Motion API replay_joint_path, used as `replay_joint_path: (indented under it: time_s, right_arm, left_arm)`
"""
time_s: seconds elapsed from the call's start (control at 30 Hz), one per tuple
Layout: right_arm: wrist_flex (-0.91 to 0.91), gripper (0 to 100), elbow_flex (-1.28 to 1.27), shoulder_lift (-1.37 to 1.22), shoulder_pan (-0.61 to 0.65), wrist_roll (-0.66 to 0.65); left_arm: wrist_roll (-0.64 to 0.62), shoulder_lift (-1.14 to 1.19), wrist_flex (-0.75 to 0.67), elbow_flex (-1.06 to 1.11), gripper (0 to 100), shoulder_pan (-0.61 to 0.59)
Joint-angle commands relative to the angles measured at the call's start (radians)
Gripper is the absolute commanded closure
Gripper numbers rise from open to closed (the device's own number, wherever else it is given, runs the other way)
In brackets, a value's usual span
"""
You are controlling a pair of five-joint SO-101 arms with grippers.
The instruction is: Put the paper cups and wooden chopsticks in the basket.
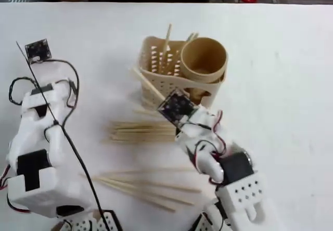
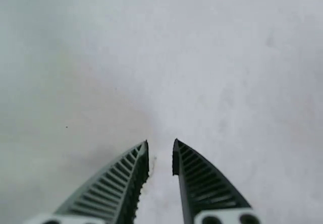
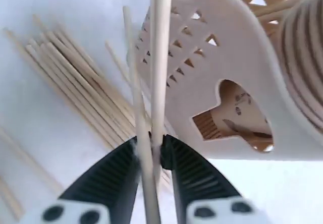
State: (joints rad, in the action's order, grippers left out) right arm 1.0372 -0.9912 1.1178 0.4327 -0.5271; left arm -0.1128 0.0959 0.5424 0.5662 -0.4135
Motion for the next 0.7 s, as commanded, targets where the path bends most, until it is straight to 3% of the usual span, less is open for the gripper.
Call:
replay_joint_path:
  time_s: [0.0, 0.13, 0.4, 0.43, 0.57, 0.67]
  right_arm:
    - [-0.008, 98.2, 0.005, 0.067, -0.015, 0.072]
    - [-0.001, 98.1, 0.005, 0.11, -0.013, 0.071]
    - [0.176, 98.1, -0.015, -0.082, 0.073, -0.292]
    - [0.156, 98.1, -0.012, -0.116, 0.062, -0.307]
    - [-0.008, 98.2, -0.003, -0.216, -0.004, -0.12]
    - [0.042, 98.1, -0.005, -0.262, 0.021, -0.279]
  left_arm:
    - [-0.008, -0.008, 0.002, -0.052, 90, 0.012]
    - [-0.008, -0.008, 0.002, -0.052, 90, 0.012]
    - [-0.008, -0.008, 0.002, -0.049, 90, 0.012]
    - [-0.008, -0.008, 0.002, -0.049, 90, 0.012]
    - [-0.008, -0.008, 0.002, -0.049, 90, 0.012]
    - [-0.008, -0.008, 0.002, -0.051, 90, 0.012]
